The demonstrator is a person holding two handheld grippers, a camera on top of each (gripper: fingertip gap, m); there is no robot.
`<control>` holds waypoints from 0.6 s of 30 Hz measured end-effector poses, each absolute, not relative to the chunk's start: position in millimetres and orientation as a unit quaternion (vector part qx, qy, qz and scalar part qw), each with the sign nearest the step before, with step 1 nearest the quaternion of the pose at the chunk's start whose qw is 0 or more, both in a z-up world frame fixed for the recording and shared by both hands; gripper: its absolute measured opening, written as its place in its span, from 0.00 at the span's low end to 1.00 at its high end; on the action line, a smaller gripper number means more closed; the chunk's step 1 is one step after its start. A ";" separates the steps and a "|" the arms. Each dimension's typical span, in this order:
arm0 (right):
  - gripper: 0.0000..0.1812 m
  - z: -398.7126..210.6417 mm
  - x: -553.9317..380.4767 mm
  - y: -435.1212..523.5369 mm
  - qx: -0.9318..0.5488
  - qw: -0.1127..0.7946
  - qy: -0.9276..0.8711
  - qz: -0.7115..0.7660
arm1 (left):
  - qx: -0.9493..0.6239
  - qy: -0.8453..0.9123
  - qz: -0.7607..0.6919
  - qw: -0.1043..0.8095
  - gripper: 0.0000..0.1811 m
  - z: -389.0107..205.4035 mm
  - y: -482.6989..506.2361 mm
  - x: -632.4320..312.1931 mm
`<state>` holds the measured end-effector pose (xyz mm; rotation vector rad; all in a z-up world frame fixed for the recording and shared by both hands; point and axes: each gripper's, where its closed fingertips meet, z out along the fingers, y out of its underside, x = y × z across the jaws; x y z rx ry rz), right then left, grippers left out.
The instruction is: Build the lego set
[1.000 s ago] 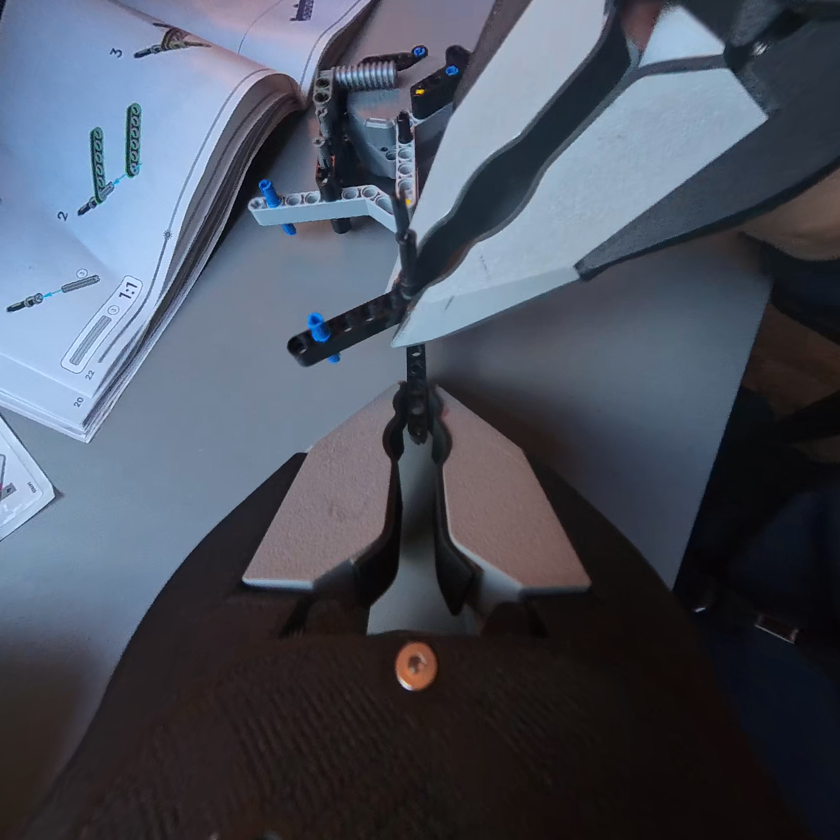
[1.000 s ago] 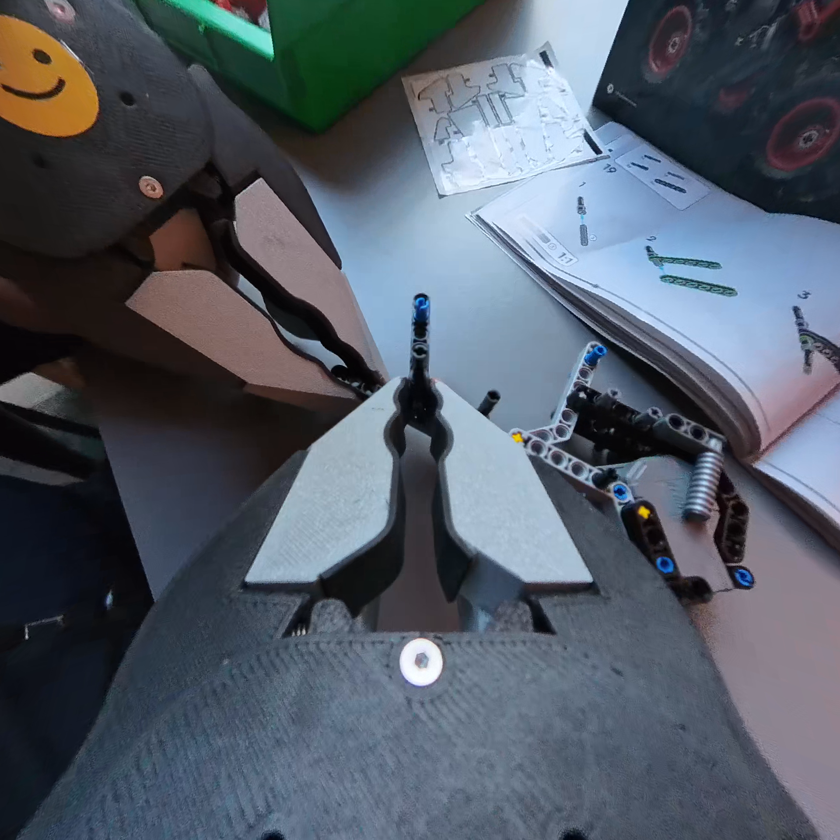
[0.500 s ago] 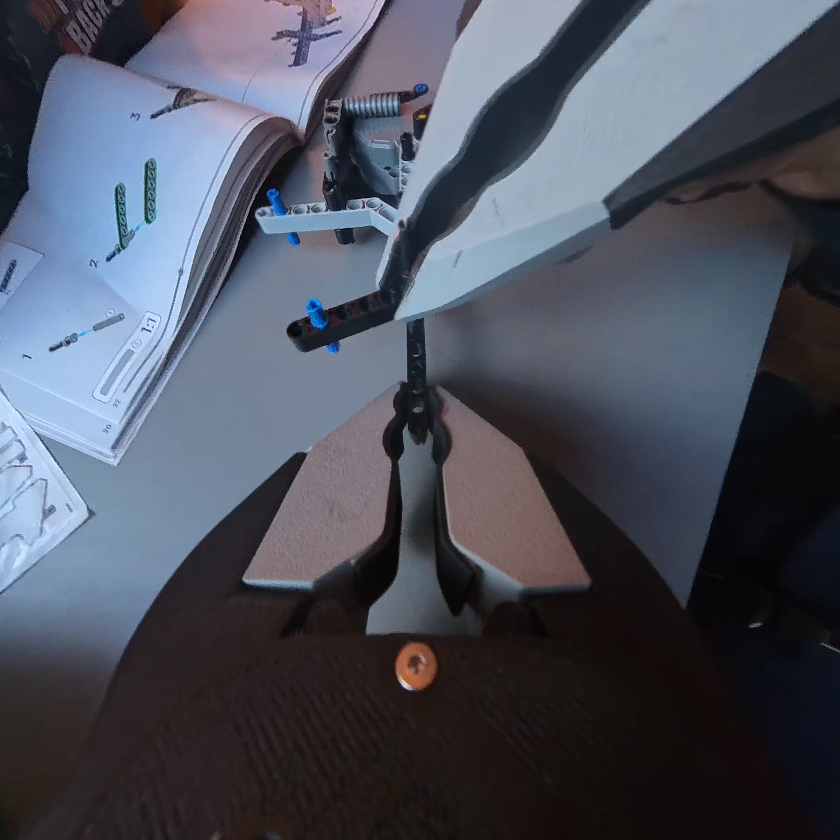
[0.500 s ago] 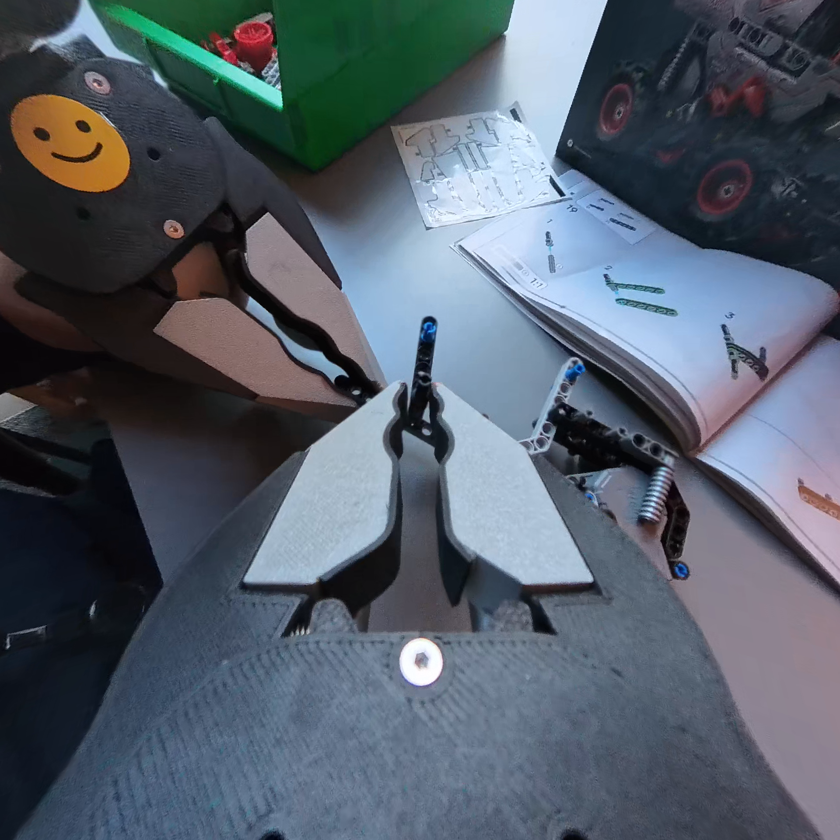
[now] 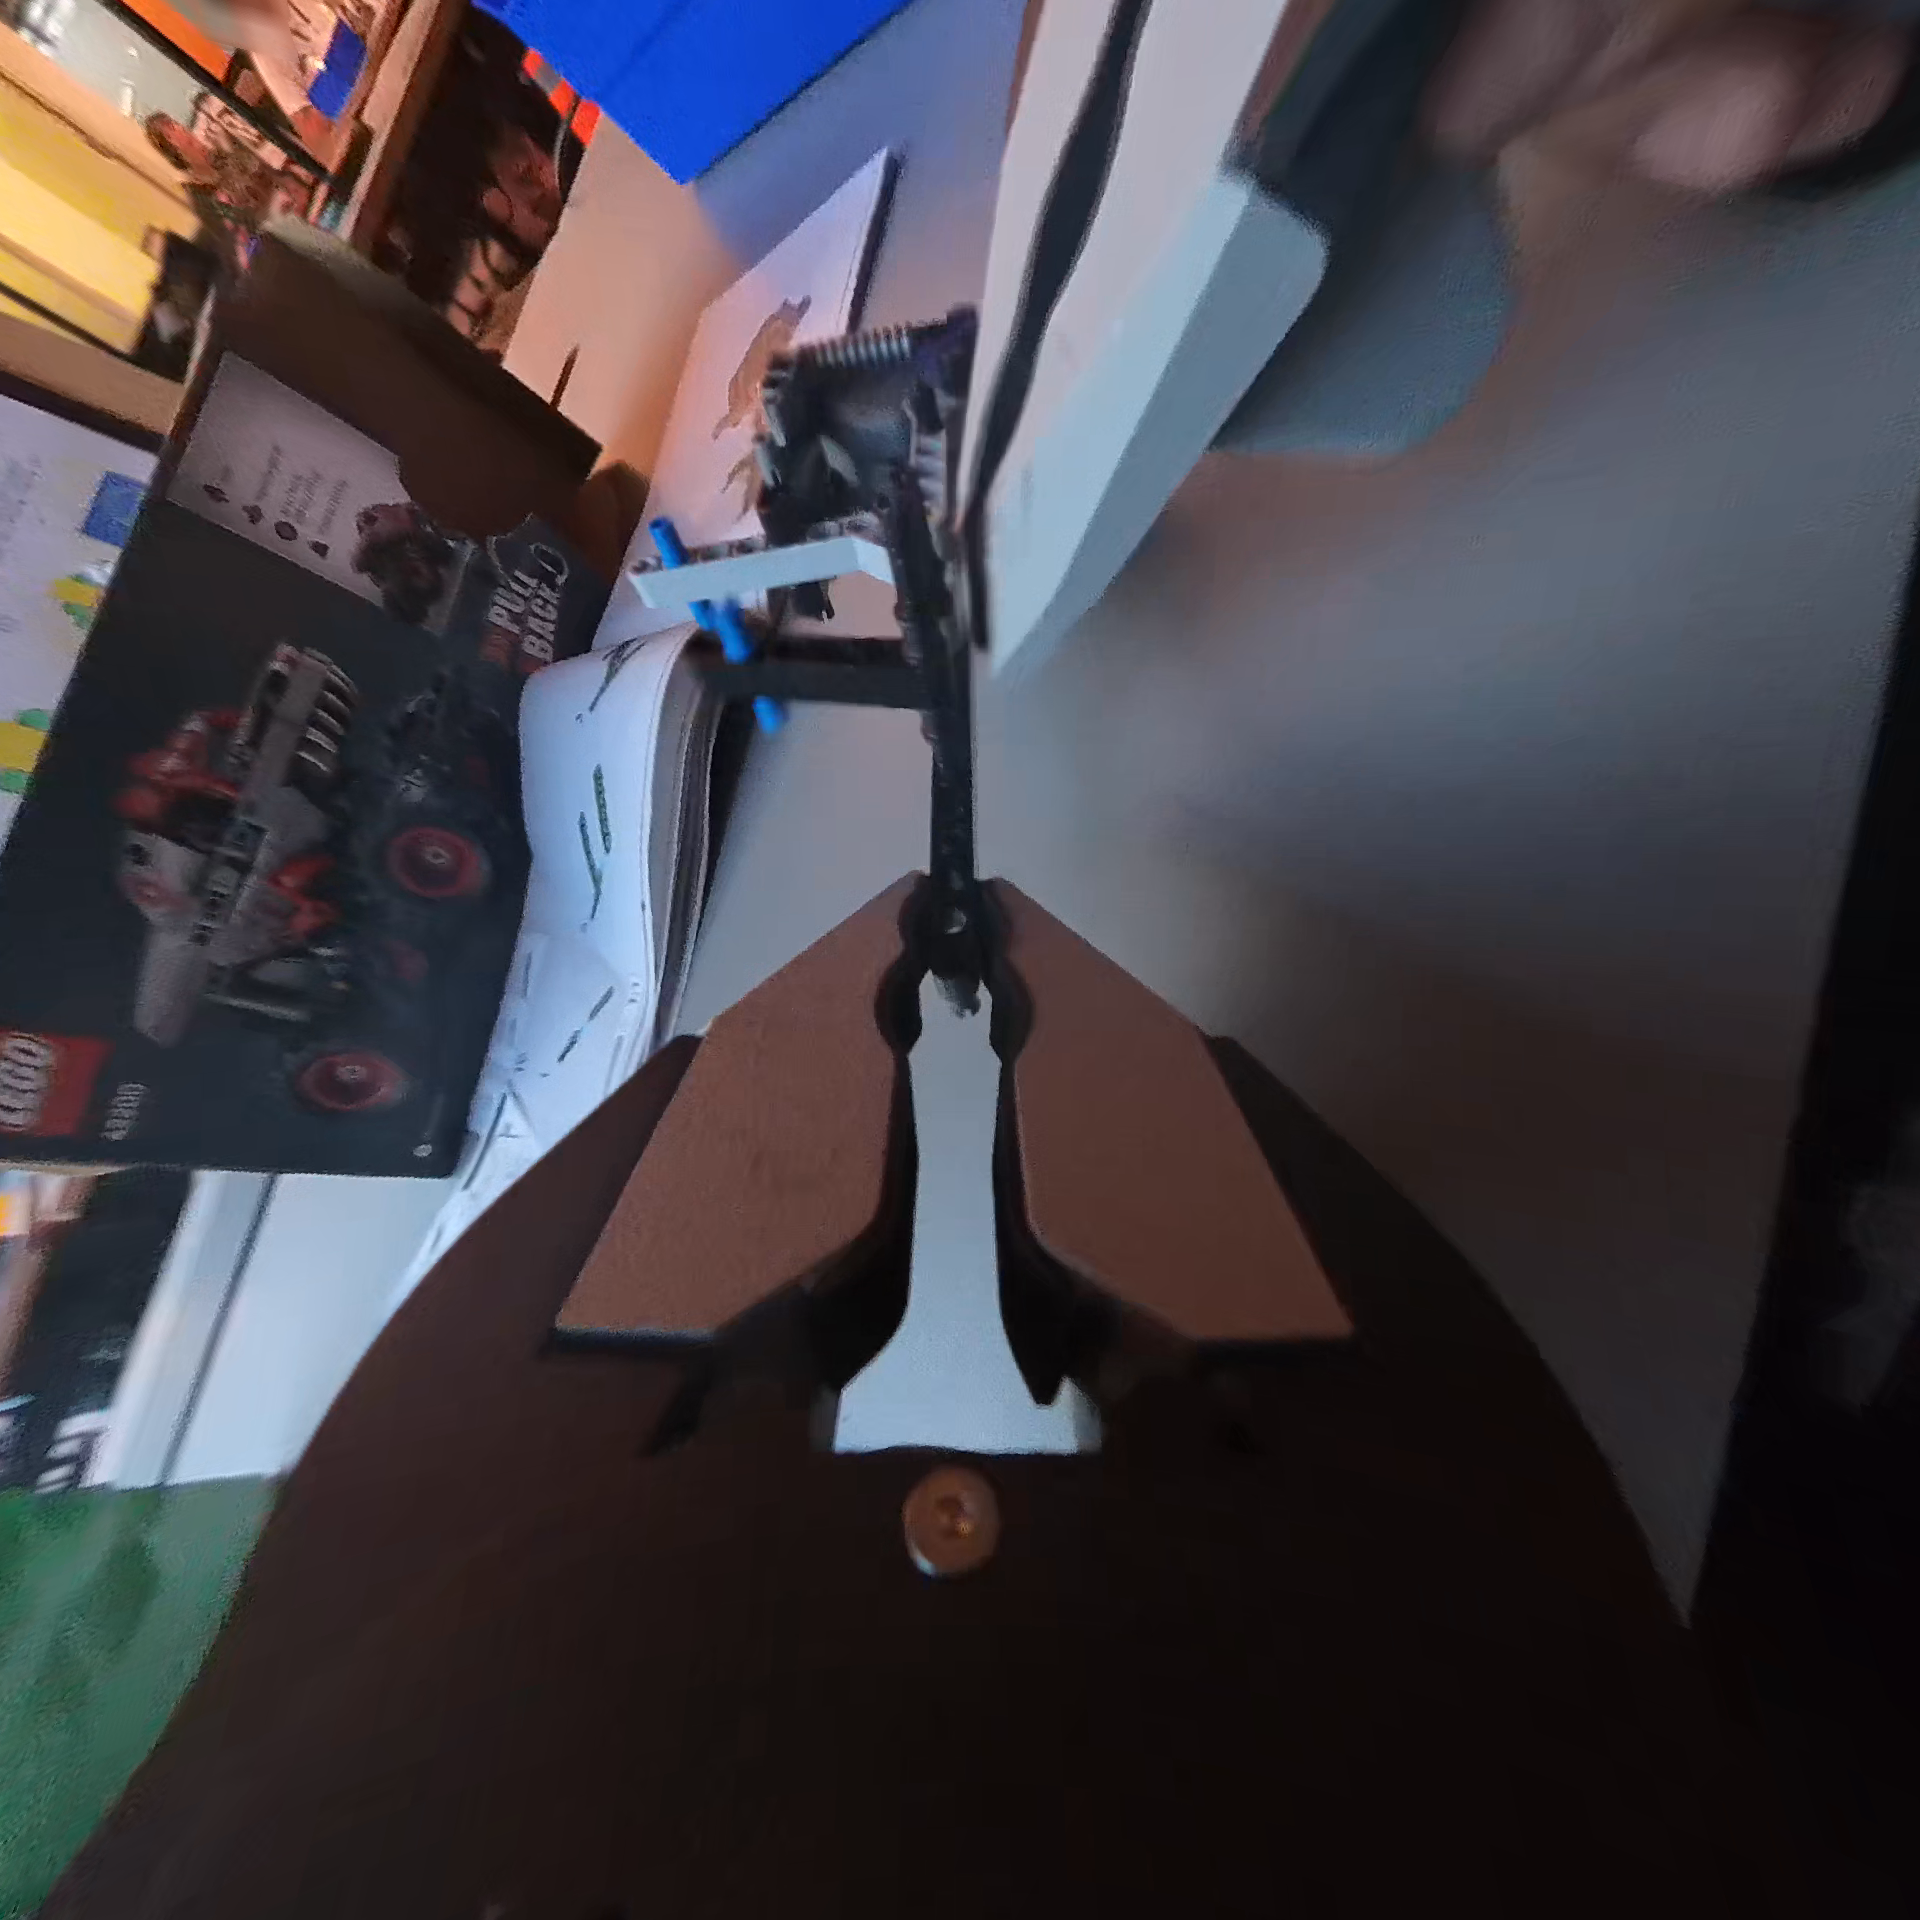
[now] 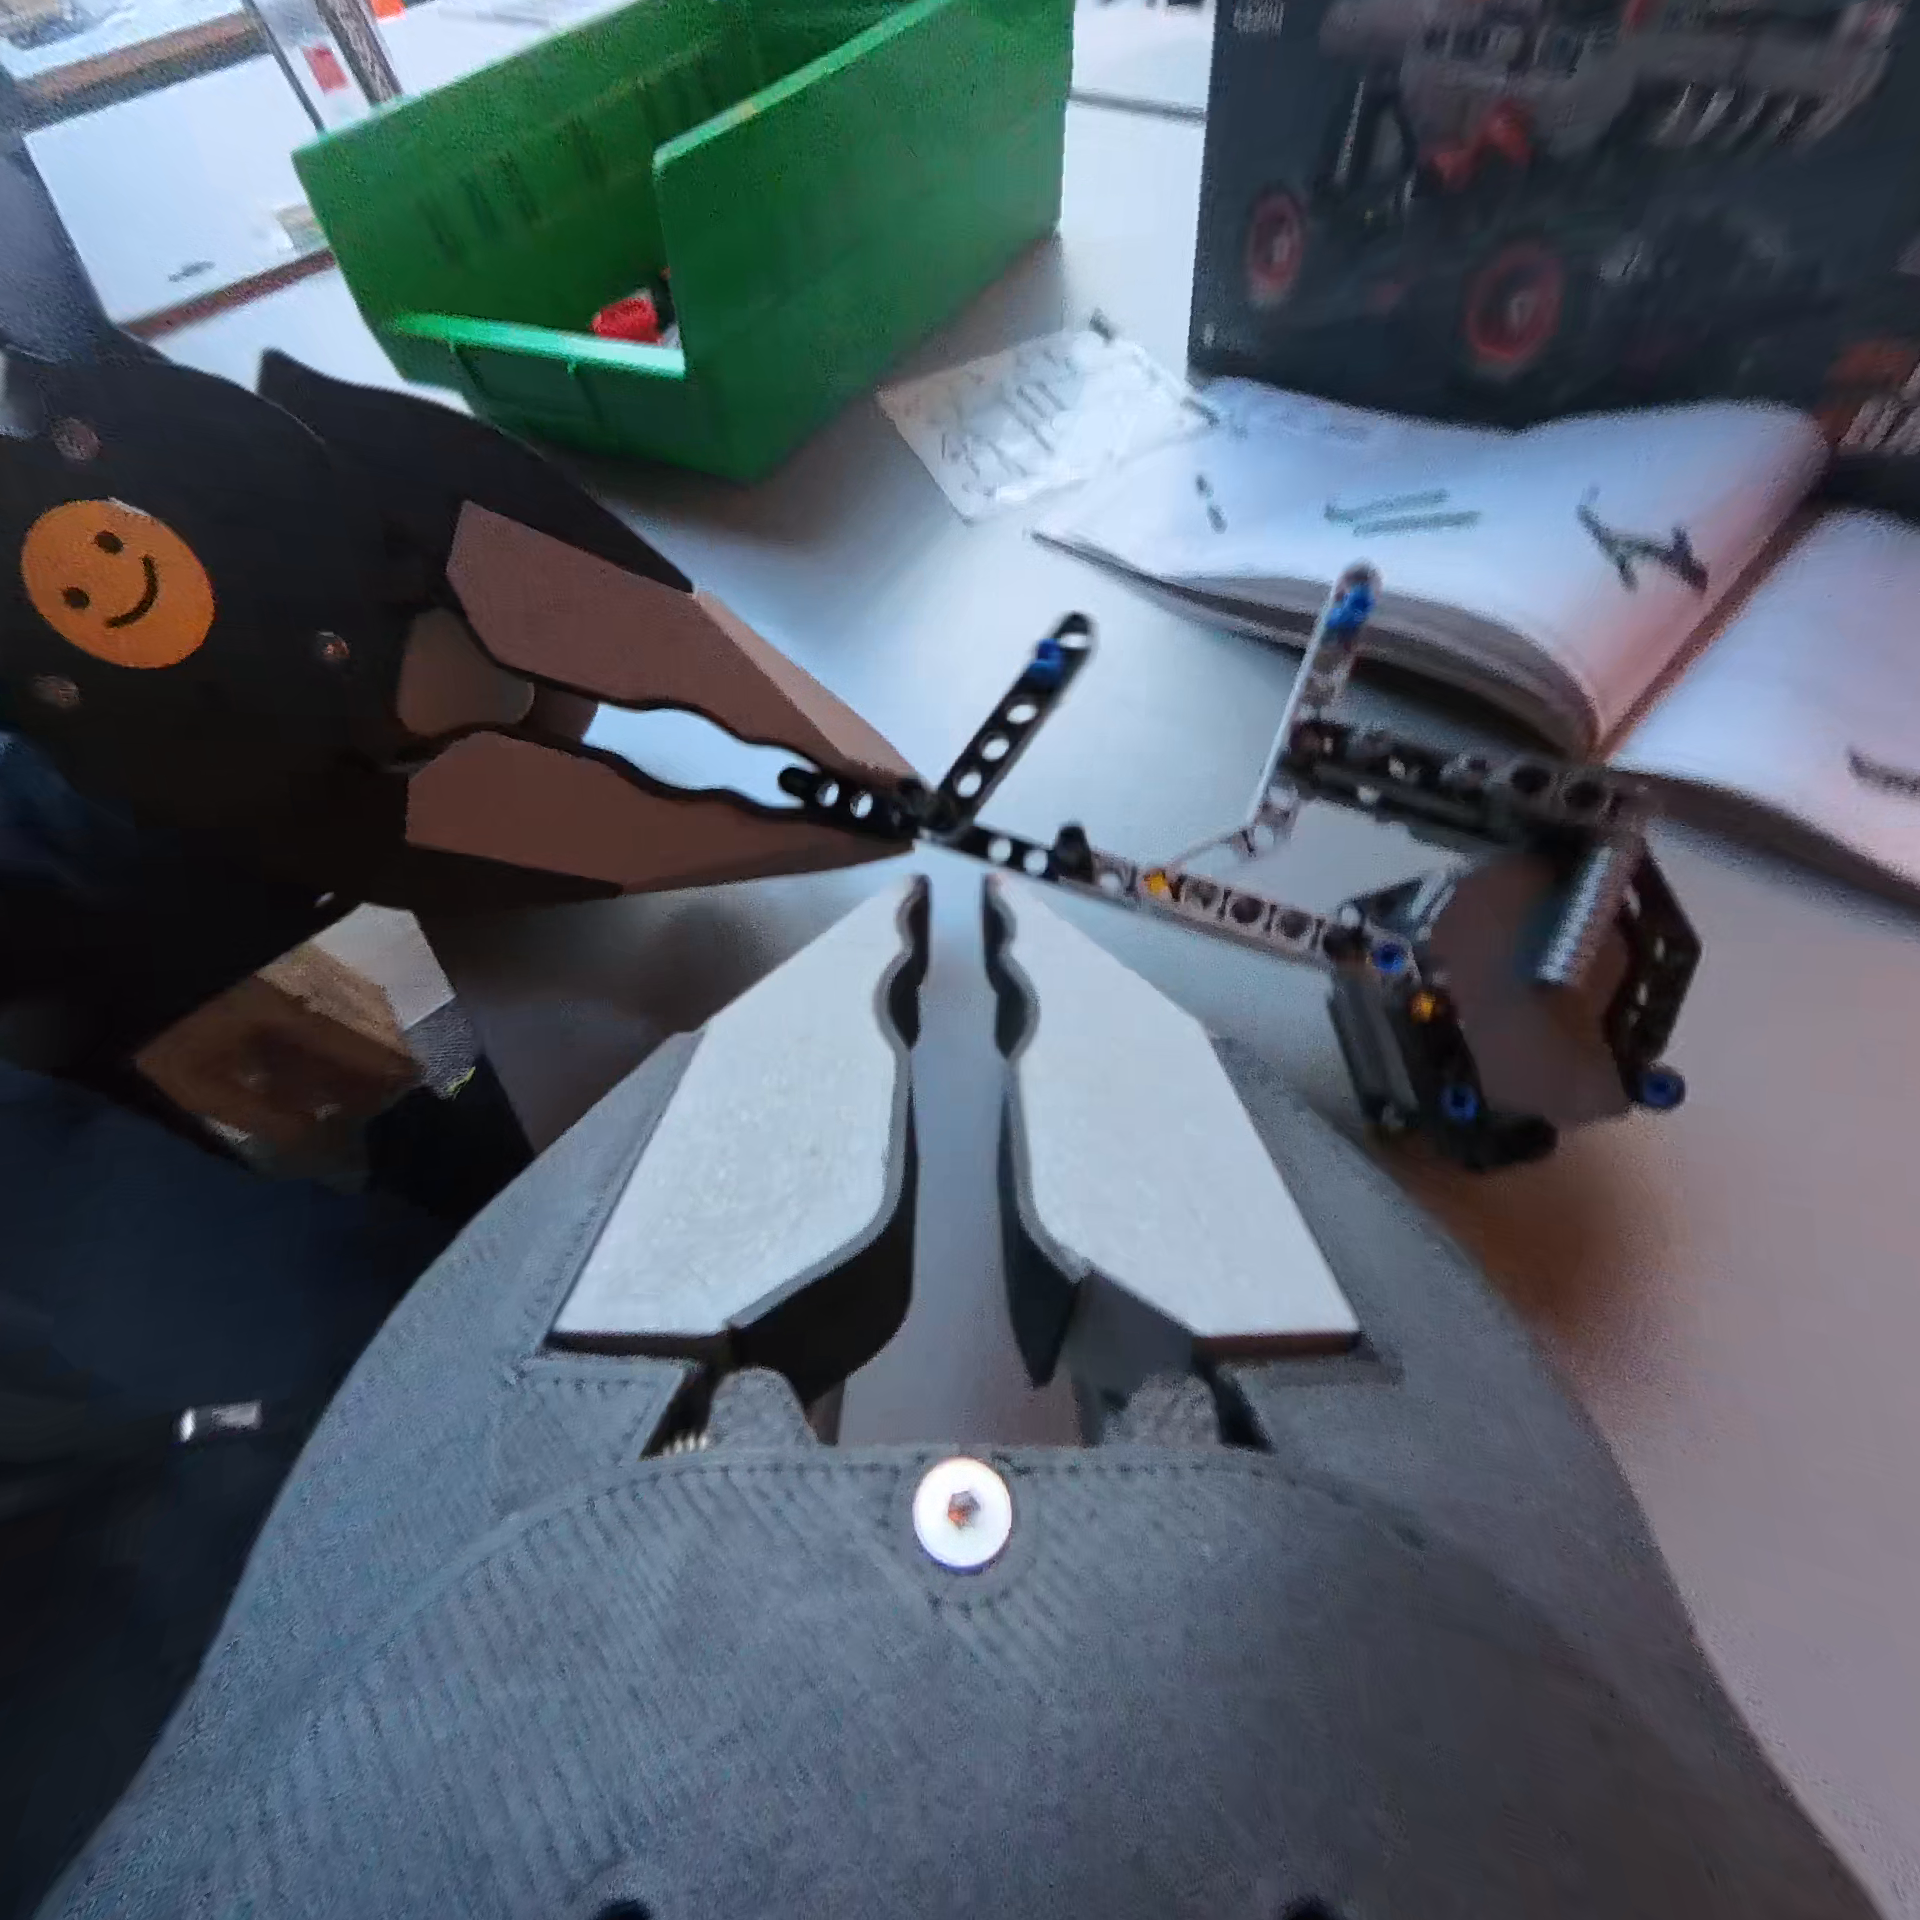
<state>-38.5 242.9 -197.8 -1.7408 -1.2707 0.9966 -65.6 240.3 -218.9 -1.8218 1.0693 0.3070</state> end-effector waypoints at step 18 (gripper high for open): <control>0.15 -196.0 -21.7 216.0 -0.694 0.242 -0.455 0.502 | -0.593 0.580 0.382 0.408 0.05 -230.1 233.3 -56.8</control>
